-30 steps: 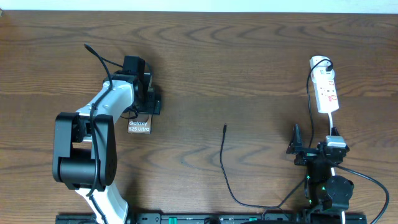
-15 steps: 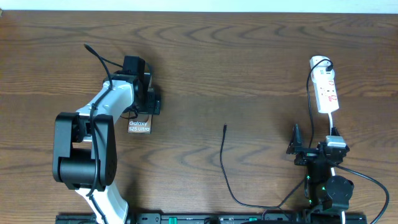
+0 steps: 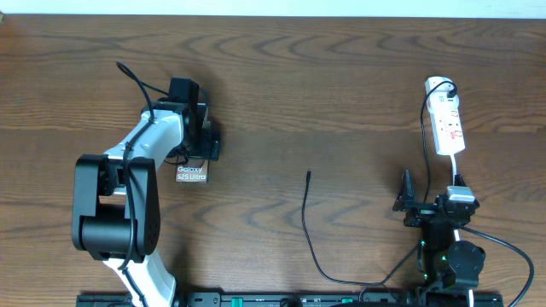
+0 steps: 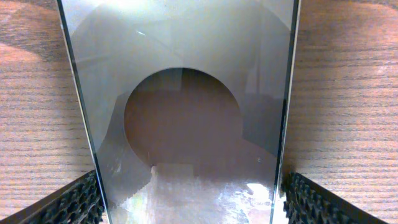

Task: Plug charger to phone and switch on socket
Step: 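Descend further and close the left gripper on the phone box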

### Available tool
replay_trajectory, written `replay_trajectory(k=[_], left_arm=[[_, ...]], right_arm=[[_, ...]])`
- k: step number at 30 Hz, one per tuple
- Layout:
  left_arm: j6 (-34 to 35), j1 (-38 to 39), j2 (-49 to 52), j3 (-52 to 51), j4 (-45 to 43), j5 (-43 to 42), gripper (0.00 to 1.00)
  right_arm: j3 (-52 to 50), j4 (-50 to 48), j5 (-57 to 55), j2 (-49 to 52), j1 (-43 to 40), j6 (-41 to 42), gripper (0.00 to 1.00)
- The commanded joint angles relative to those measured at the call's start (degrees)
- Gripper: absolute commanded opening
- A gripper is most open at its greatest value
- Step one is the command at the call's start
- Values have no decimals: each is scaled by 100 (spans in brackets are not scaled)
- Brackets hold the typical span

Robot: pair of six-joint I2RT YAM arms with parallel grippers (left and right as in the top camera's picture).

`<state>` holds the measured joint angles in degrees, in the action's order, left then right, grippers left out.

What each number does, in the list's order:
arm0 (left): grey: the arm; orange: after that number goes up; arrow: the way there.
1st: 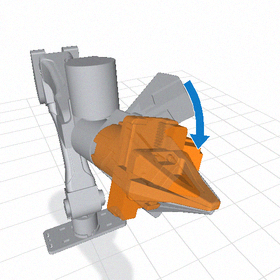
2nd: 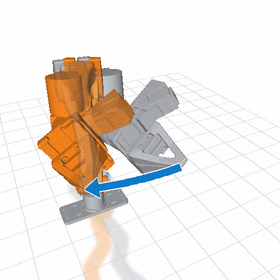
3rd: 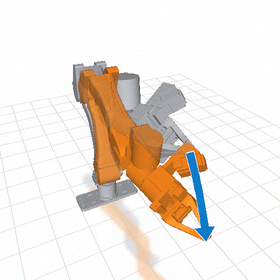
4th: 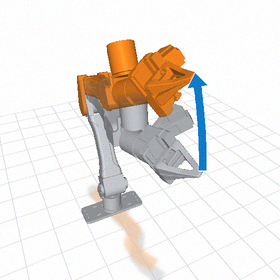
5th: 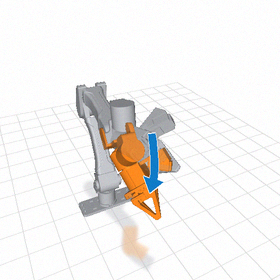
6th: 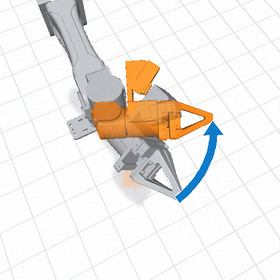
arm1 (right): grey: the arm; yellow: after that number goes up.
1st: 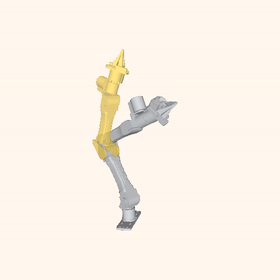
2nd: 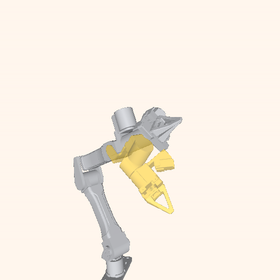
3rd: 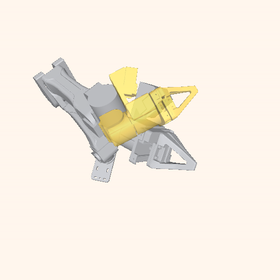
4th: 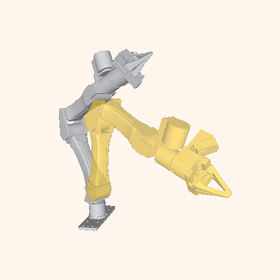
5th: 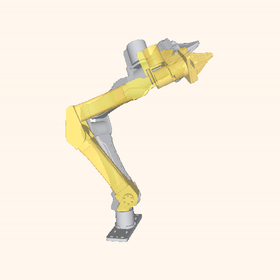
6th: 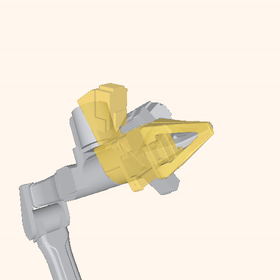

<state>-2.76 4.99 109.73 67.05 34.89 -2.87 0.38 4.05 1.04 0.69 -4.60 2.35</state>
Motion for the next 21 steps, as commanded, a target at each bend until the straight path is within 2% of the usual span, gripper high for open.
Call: replay_trajectory(k=[1,21], left_arm=[[26,-20,188,-208,127,208,88],[26,-20,188,-208,133,205,87]], right_arm=[[-7,28,-26,-31,-33,-50,99],[-7,28,-28,-31,-33,-48,99]])
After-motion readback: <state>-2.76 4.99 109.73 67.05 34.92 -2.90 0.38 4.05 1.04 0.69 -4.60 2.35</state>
